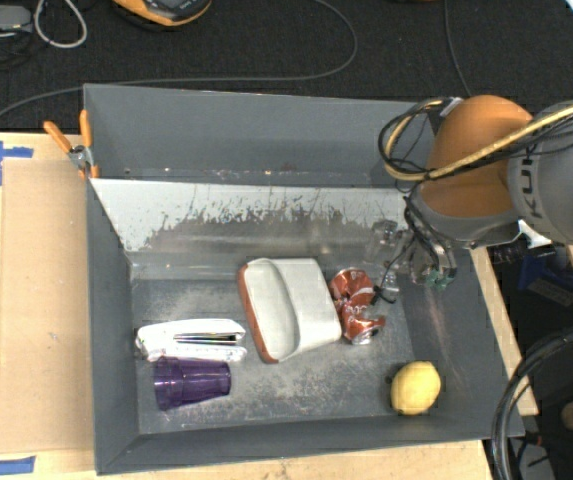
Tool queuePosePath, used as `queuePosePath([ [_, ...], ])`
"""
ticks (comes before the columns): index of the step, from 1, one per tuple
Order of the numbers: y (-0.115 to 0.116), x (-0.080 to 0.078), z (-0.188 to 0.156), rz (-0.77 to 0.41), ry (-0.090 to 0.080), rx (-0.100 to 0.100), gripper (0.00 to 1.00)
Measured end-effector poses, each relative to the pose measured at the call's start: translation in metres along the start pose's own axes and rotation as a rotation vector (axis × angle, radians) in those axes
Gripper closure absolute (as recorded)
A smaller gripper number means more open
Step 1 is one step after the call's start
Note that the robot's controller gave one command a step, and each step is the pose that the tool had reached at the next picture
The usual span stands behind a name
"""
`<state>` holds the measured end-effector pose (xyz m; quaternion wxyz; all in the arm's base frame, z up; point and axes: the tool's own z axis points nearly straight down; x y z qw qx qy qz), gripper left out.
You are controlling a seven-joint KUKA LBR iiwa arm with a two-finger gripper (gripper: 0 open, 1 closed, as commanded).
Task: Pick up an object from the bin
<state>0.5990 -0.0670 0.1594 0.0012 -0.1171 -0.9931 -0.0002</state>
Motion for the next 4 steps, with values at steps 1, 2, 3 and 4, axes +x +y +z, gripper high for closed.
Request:
queuePosePath([
  [1,0.001,0.005,0.043,0.287,0.009,0.003,0.00],
  [2,-0.002,0.005,0.089,0.257,-0.001,0.000,0.00],
  [3,-0.009,0.002,0.083,0.454,-0.016,-0.006,1.00],
  [4,-0.009,0.002,0.083,0.453,-0.016,-0.006,1.00],
])
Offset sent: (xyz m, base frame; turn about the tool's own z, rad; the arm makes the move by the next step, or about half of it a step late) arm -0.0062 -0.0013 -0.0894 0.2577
